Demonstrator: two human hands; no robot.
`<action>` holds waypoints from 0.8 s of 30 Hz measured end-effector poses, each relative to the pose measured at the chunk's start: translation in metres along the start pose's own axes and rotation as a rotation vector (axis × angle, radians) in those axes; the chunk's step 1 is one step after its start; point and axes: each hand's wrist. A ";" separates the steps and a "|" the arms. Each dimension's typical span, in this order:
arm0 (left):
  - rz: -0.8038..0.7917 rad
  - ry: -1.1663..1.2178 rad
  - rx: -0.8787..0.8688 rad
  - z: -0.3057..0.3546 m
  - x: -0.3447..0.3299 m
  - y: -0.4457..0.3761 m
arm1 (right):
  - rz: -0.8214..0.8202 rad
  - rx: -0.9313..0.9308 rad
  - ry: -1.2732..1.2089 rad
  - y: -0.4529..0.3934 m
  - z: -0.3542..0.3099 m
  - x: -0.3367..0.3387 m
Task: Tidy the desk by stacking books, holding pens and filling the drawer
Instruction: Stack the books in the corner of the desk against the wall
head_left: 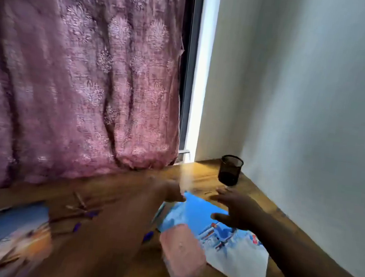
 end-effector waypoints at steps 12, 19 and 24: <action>-0.500 -0.161 0.155 0.123 -0.069 -0.052 | -0.117 -0.250 -0.061 0.075 0.032 -0.112; -0.295 -0.087 -0.155 0.176 -0.080 -0.083 | 0.030 -0.541 -0.092 0.101 0.069 -0.113; -0.218 -0.036 -0.288 0.208 -0.090 -0.099 | 0.098 -0.613 -0.074 0.110 0.100 -0.101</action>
Point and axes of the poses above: each hand's wrist, its own y-axis away from the middle knuckle, its own x-axis out of the back of the hand, z = x × y, and after that the axes turned 11 degrees about z, right-handed
